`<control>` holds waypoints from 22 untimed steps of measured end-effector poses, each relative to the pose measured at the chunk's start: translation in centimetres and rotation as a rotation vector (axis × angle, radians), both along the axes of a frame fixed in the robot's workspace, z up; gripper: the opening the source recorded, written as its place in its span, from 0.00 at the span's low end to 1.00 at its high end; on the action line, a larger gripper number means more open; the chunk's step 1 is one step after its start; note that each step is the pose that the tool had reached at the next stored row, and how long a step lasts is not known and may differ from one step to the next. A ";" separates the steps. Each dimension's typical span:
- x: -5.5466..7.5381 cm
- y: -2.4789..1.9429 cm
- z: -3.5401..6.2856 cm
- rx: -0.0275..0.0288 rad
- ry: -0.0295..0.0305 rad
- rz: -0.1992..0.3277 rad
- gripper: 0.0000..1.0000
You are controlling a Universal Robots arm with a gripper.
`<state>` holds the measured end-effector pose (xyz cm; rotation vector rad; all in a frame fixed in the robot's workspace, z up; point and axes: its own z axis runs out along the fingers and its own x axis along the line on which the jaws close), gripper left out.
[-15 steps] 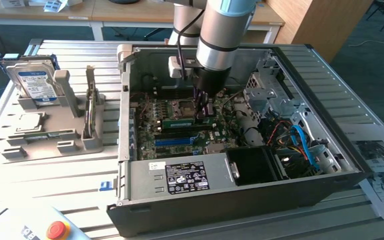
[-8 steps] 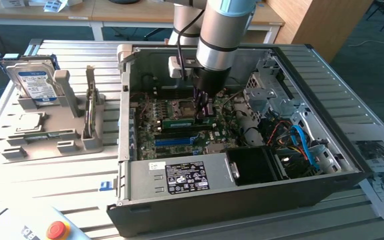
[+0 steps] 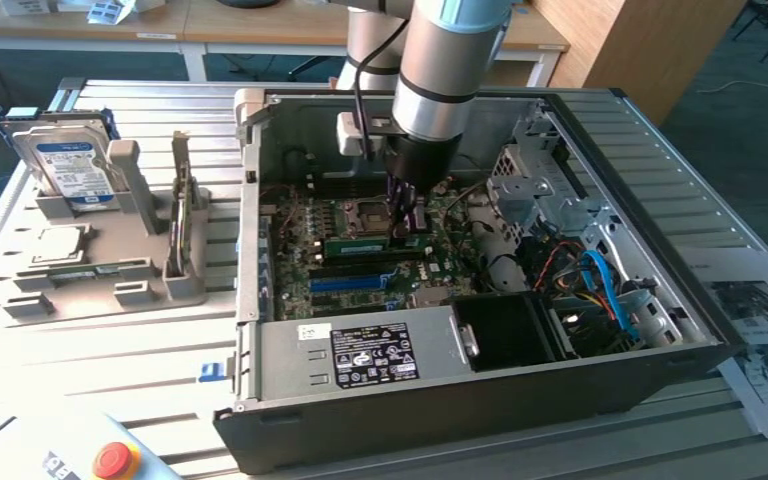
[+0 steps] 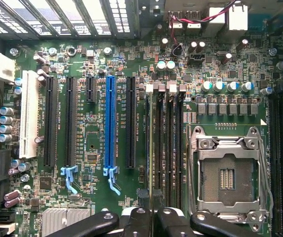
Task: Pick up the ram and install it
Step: 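Insert the ram into the slot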
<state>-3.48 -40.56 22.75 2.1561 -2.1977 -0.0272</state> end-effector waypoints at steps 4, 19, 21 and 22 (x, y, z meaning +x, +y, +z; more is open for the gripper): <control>0.0 0.00 -0.05 0.0001 0.0000 0.000 0.12; 0.0 0.00 -0.69 0.0000 0.0000 0.000 0.12; 0.0 0.00 -0.75 -0.0001 0.0001 0.000 0.12; 0.0 0.00 -0.75 -0.0002 0.0001 0.000 0.12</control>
